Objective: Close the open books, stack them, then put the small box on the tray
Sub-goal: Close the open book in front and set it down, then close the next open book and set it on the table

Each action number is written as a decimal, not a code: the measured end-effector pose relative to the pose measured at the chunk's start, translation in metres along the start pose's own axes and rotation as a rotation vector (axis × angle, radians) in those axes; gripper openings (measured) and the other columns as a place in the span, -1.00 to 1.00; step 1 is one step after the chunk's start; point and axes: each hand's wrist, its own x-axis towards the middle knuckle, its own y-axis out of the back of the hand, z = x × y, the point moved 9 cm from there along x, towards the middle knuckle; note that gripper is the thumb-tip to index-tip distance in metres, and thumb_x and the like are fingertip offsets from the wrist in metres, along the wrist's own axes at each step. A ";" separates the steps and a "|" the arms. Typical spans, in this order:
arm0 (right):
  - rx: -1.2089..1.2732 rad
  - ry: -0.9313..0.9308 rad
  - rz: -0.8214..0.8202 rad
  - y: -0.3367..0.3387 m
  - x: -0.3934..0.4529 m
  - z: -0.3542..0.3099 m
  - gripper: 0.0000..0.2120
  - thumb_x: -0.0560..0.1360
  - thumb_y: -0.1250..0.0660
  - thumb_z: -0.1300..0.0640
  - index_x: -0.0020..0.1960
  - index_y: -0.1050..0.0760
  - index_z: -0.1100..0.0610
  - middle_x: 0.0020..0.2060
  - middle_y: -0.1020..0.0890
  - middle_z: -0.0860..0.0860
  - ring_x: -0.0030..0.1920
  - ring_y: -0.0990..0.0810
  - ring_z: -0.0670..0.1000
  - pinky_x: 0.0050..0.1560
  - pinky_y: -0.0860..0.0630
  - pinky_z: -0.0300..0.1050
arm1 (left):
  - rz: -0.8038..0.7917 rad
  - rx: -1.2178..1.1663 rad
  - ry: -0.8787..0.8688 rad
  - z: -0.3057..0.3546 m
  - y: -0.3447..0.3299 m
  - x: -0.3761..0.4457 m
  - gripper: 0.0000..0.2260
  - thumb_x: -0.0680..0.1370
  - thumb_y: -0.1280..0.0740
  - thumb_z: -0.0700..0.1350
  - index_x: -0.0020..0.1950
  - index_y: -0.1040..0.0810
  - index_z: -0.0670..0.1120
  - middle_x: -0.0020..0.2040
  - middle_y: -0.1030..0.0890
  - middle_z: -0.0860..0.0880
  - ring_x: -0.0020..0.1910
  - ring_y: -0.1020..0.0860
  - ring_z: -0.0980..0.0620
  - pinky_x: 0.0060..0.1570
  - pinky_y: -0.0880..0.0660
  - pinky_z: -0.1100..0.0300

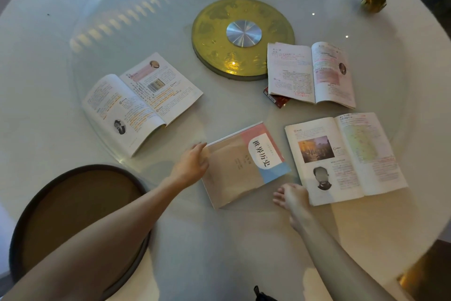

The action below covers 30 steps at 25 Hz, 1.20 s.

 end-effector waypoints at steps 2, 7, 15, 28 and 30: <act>0.005 -0.029 -0.078 -0.013 -0.012 0.010 -0.89 0.62 -0.21 0.34 0.02 -0.53 0.30 -0.20 -0.56 0.14 -0.14 -0.62 0.13 0.00 -0.64 0.13 | -0.044 0.011 0.036 0.000 -0.008 0.002 -0.55 0.54 -0.32 -0.12 0.43 -0.44 -0.12 0.30 -0.54 -0.16 0.35 -0.46 -0.17 0.33 -0.41 -0.03; -0.168 0.060 -0.169 -0.037 -0.029 0.007 -0.94 0.55 -0.34 0.22 -0.02 -0.53 0.22 -0.11 -0.62 0.12 -0.13 -0.60 0.03 0.08 -0.64 0.10 | -0.097 0.093 0.128 -0.018 -0.024 -0.024 -0.67 0.59 -0.30 0.01 0.31 -0.53 -0.08 0.05 -0.60 -0.07 0.10 -0.57 -0.09 0.06 -0.52 0.05; -0.366 0.390 -0.252 -0.067 -0.037 -0.033 -0.69 0.49 -0.37 0.29 -0.33 -0.36 0.06 -0.36 -0.34 -0.02 -0.31 -0.32 0.00 -0.42 -0.25 -0.24 | -0.019 -0.099 0.302 -0.053 -0.052 -0.078 -0.87 0.51 -0.40 -0.11 -0.15 -0.46 -0.03 -0.18 -0.62 -0.03 -0.14 -0.60 -0.07 -0.27 -0.36 0.15; -0.236 0.391 -0.056 0.043 -0.042 -0.023 -0.62 0.56 -0.40 0.10 0.35 -0.59 0.17 0.06 -0.65 -0.03 0.18 -0.63 0.05 0.29 -0.59 0.15 | -0.183 -0.299 0.098 0.054 -0.073 -0.060 -0.75 0.50 -0.45 -0.05 0.12 -0.55 -0.10 0.01 -0.63 -0.07 -0.09 -0.60 0.01 -0.22 -0.49 0.23; -0.190 0.373 -0.005 0.079 -0.035 -0.028 -0.64 0.54 -0.42 0.11 0.32 -0.61 0.16 0.00 -0.64 -0.10 0.15 -0.65 0.06 0.26 -0.61 0.14 | -0.271 -0.405 0.125 0.083 -0.094 -0.058 -0.74 0.50 -0.46 -0.04 0.13 -0.56 -0.11 0.01 -0.64 -0.07 -0.08 -0.61 0.00 -0.17 -0.54 0.19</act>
